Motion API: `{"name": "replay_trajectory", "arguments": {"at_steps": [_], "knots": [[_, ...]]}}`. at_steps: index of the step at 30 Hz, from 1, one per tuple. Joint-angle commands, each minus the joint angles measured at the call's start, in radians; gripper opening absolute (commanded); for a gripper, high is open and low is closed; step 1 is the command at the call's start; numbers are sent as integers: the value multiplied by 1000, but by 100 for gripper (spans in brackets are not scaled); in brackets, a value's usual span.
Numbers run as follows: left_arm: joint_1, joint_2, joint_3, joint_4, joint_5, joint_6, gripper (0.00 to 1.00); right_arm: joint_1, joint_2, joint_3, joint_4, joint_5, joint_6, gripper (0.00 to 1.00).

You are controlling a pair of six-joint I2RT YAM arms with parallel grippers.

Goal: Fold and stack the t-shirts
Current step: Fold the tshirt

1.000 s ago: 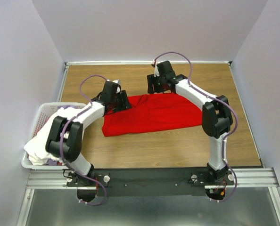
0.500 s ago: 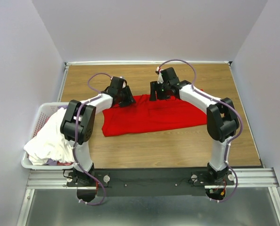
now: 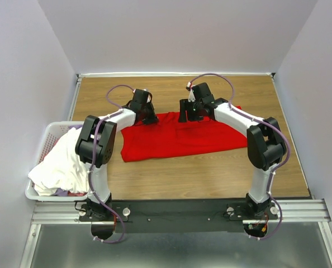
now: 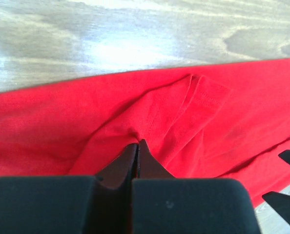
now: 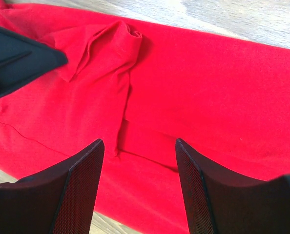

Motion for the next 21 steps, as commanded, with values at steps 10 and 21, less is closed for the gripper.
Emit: {"name": "replay_trajectory", "arguments": {"at_steps": [10, 21], "knots": [[55, -232, -67, -195, -20, 194, 0, 2, -15, 6, 27, -64, -5, 66], [73, -258, -163, -267, 96, 298, 0, 3, 47, 61, 52, -173, 13, 62]]}}
